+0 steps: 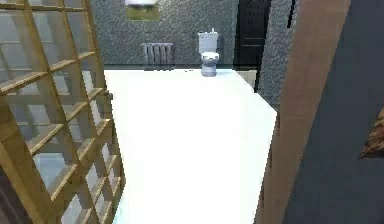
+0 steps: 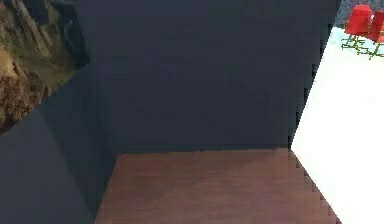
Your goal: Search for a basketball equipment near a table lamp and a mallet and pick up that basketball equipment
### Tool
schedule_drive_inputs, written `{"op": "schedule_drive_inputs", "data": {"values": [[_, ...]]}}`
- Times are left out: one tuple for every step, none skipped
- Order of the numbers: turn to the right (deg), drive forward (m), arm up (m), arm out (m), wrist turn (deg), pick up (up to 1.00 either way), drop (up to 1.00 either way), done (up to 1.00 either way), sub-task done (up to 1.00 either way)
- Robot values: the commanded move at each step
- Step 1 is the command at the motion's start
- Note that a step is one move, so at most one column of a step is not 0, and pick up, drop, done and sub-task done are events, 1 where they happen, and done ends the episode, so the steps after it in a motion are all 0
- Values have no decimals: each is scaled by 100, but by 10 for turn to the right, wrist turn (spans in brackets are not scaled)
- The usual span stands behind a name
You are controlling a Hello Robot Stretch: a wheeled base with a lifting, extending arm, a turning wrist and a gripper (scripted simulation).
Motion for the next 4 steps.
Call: {"op": "schedule_drive_inputs", "data": {"values": [[0, 75, 0, 0, 0, 0, 0, 0, 0], [150, 0, 0, 0, 0, 0, 0, 0, 0], [0, 100, 0, 0, 0, 0, 0, 0, 0], [0, 100, 0, 0, 0, 0, 0, 0, 0]]}}
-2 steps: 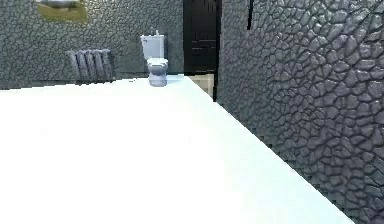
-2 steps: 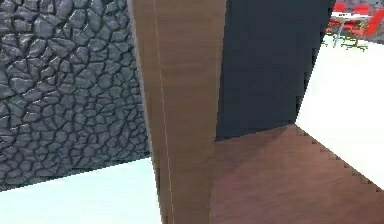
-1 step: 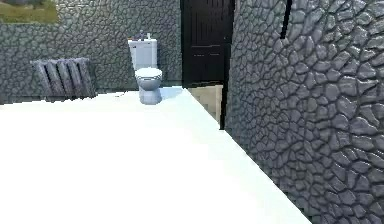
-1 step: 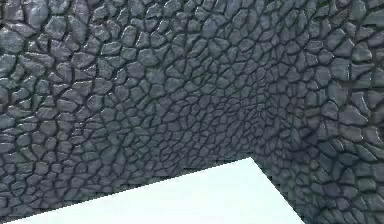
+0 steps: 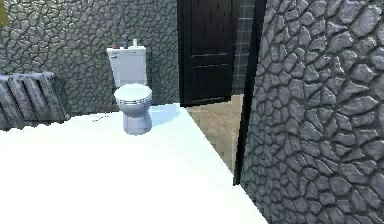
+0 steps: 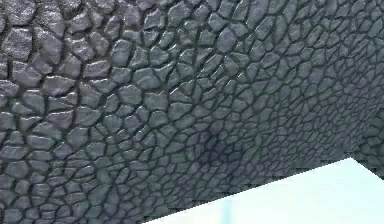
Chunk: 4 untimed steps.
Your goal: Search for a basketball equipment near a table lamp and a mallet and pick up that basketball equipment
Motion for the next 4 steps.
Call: {"op": "schedule_drive_inputs", "data": {"values": [[0, 100, 0, 0, 0, 0, 0, 0, 0], [0, 65, 0, 0, 0, 0, 0, 0, 0], [450, 0, 0, 0, 0, 0, 0, 0, 0], [120, 0, 0, 0, 0, 0, 0, 0, 0]]}}
